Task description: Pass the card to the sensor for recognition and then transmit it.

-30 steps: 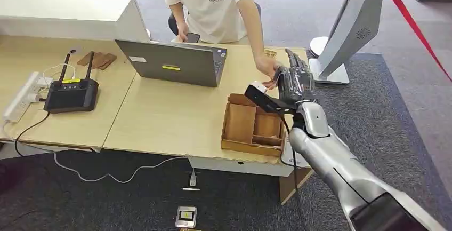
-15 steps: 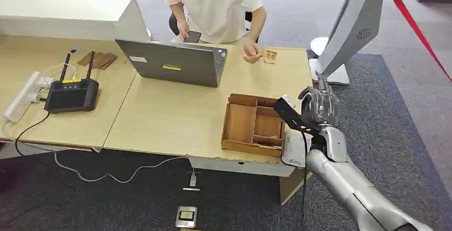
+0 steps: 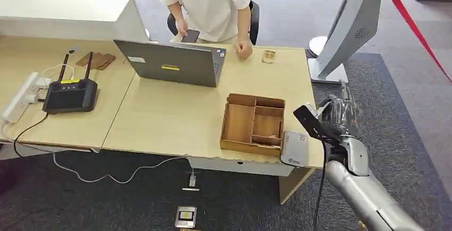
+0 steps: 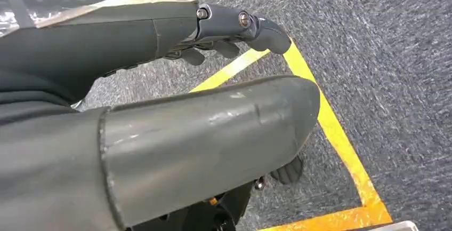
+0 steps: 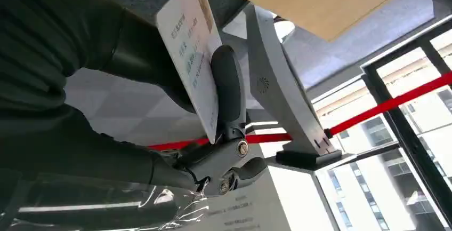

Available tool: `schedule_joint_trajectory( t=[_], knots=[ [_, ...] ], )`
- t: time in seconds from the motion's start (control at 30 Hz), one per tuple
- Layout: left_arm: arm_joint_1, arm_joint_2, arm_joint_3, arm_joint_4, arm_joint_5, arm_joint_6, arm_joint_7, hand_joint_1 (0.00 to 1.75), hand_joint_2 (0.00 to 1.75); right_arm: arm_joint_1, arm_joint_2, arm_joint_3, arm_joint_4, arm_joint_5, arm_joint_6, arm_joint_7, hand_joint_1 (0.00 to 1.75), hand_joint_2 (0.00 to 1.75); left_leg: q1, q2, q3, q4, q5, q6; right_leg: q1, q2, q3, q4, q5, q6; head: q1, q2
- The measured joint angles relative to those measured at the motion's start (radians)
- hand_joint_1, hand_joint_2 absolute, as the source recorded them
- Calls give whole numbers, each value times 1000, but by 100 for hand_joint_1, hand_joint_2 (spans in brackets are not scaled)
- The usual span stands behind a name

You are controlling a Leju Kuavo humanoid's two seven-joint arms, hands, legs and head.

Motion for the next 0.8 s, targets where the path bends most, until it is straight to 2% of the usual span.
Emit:
schedule_joint_trajectory(
  t=[0.17, 0.37, 0.6, 0.8],
  knots=[
    [-1, -5, 7, 0, 0, 0, -4, 0, 0, 48, -30, -20, -37, 4, 15, 3, 175, 175, 0, 0, 0, 0, 0, 0, 0, 0, 0, 0, 0, 0, 0, 0],
    [-2, -8, 14, 0, 0, 0, -10, 0, 0, 78, -38, -26, -44, 9, 58, 5, 175, 175, 0, 0, -1, 0, 0, 0, 0, 0, 0, 0, 0, 0, 0, 0],
    [-3, -8, 15, 0, 0, 0, -16, 0, 0, 107, -27, -17, -21, 11, 84, 3, 175, 175, 0, 0, -1, 0, 0, 0, 0, 0, 0, 0, 0, 0, 0, 0],
    [-4, -9, 15, 0, 0, 0, -5, 0, 0, 128, 2, -5, 43, -2, 121, -12, 175, 175, 0, 0, -1, 0, 0, 0, 0, 0, 0, 0, 0, 0, 0, 0]
  ],
)
